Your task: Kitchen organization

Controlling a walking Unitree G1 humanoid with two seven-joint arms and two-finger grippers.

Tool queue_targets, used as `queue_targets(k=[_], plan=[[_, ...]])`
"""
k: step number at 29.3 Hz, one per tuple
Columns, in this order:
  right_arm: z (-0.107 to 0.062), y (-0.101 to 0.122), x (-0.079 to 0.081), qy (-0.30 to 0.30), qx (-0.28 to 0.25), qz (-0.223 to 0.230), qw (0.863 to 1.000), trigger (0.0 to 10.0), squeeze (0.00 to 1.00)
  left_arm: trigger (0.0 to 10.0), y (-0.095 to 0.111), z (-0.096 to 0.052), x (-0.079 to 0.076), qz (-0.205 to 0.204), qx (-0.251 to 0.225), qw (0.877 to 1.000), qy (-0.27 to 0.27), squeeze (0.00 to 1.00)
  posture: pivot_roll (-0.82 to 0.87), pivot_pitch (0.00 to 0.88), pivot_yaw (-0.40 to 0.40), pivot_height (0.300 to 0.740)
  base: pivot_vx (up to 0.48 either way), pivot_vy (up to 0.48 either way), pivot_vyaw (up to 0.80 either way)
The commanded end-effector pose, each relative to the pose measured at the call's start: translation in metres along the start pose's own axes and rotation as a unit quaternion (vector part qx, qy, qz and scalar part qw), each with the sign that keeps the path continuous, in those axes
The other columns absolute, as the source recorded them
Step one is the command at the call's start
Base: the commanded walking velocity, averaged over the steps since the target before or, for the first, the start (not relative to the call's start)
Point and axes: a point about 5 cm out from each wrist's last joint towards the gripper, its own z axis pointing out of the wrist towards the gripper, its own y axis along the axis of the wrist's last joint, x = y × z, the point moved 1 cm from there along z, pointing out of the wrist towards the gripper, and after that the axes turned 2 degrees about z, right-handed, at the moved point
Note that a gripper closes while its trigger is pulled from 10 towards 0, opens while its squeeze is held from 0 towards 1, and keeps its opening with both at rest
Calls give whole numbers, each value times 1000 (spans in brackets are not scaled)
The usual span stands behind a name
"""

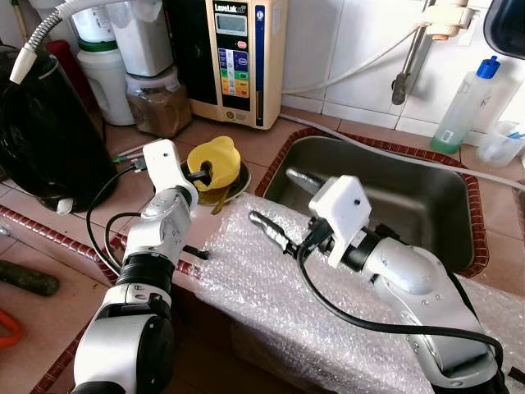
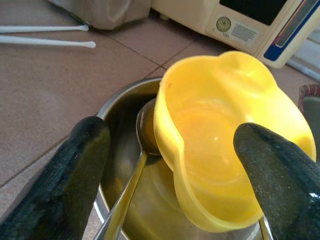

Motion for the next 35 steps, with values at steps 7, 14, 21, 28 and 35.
queue_targets(k=[7,14,21,28,35], plan=[[1,-7,10,12,22,-4,1000,10000,0,0,-2,1,-4,18,15,1000,-13,0,-39,0,72,740,0,0,0],[1,-10,9,12,32,-8,999,10000,0,0,-5,1,-2,26,25,999,-9,0,-35,0,69,740,0,0,0],[1,-13,9,13,37,-15,999,10000,0,0,-6,1,2,38,29,999,-3,0,-36,0,70,740,0,0,0],[1,-14,8,10,40,-18,999,10000,0,0,-4,1,10,57,21,998,19,0,-35,0,67,740,0,0,0],[1,-15,8,11,41,-21,999,10000,0,0,0,-1,19,66,-7,997,33,0,-30,0,60,740,0,0,0]])
